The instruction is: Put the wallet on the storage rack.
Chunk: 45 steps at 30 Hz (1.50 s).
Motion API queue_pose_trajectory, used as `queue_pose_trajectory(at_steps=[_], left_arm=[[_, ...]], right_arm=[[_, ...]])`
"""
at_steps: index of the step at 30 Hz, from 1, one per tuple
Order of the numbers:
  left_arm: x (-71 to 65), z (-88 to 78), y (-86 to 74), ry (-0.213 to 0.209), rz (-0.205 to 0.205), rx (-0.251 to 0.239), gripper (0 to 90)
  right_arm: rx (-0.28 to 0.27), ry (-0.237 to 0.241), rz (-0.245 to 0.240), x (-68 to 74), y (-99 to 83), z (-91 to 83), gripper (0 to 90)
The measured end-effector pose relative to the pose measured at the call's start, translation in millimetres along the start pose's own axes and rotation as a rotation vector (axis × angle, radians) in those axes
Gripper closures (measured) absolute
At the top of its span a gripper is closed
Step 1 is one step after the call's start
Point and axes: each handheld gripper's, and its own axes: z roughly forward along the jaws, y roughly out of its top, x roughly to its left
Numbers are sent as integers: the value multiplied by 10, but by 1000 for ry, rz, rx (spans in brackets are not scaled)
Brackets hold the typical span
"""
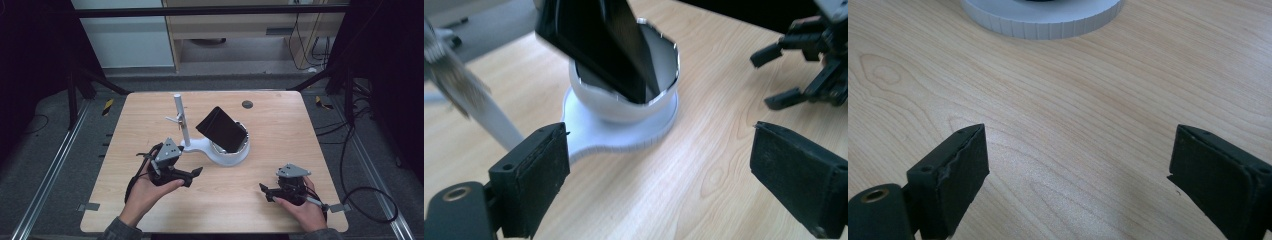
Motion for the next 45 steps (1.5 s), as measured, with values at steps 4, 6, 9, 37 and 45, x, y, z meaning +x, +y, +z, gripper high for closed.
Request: queue_pose_trajectory(at_steps=[4,6,9,37,45], left_arm=[[49,62,-236,11,-16,30,81],[73,78,-337,17,-23,40,72],[108,95,-444,31,-22,59,65],[724,183,-1383,151,-151,208,22],[728,187,-1391,162,-154,204,4]], right_arm=[[9,0,4,-11,-11,15,70],[13,1,10,-11,-14,23,62],[18,5,12,-9,-17,29,54],[82,29,28,-26,-76,200,15],[80,28,28,-26,-79,205,11]])
